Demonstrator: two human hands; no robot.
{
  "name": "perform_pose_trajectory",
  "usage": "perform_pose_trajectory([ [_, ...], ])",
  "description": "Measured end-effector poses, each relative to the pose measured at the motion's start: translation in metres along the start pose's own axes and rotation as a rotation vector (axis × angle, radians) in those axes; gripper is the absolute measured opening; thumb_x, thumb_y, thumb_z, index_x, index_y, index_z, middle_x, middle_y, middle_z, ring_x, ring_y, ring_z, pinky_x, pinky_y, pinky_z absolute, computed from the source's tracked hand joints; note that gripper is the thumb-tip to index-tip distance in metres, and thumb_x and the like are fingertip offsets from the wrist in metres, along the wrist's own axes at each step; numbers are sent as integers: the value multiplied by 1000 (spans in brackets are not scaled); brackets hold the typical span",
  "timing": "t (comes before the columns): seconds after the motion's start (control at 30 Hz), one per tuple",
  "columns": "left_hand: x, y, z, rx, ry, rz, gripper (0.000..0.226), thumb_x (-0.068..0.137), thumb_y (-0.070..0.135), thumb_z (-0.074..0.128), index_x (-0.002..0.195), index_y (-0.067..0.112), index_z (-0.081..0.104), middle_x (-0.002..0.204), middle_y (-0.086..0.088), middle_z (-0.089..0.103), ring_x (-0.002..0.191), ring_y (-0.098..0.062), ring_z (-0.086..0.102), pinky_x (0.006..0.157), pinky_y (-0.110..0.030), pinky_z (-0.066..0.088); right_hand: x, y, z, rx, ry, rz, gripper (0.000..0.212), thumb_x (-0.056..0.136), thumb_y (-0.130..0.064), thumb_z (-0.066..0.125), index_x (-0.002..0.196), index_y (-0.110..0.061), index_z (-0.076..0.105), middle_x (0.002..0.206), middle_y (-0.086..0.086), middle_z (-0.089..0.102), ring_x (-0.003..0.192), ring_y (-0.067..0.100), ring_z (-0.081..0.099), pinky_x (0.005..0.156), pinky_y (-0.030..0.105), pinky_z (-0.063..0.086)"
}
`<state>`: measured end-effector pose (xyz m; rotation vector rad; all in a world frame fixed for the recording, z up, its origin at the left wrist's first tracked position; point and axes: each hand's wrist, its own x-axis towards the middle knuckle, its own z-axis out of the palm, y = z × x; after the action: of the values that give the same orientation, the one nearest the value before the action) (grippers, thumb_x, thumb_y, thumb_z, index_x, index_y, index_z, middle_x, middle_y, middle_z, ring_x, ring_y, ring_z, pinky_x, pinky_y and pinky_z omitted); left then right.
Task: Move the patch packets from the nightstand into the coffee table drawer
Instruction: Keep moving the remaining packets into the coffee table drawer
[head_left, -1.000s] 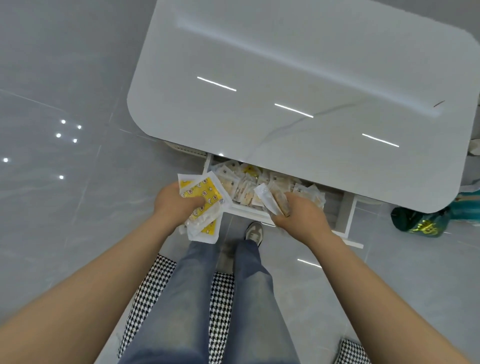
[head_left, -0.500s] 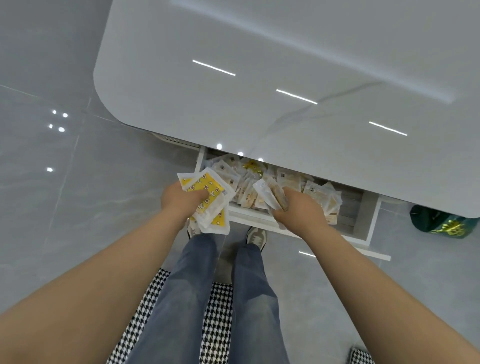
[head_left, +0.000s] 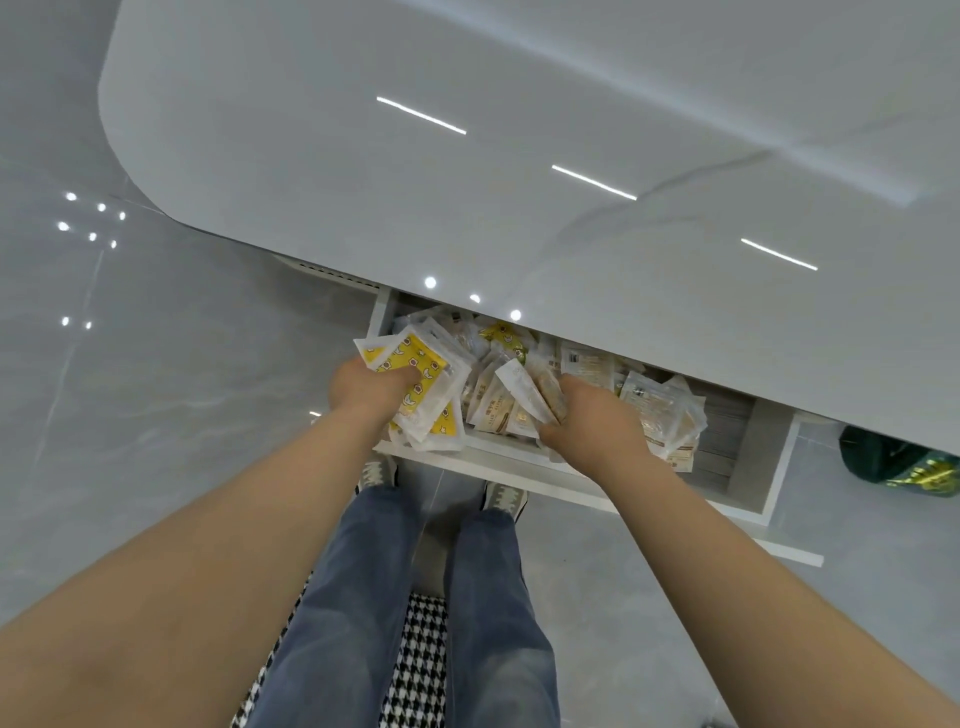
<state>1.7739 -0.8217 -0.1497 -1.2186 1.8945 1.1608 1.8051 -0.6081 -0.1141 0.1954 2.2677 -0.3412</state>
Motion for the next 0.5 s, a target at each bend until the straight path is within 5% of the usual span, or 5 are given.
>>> perform_pose_trajectory([
  [0.2,22,2,18,26,11,24,31,74,23,78,99,14,62,108,-11,68,96,-29,66,85,-46,56,19,-1,10,24,-4,0,32,86,-28,60,114,-15,50,84,0,53,74,20,50,51,25,33],
  [0.5,45,-1,34,161,-38,58,33,79,21,74,106,10,60,112,-15,65,101,-32,64,85,-43,55,35,-2,22,42,-16,-1,39,86,-27,60,121,-13,49,99,7,63,79,22,52,60,27,39],
])
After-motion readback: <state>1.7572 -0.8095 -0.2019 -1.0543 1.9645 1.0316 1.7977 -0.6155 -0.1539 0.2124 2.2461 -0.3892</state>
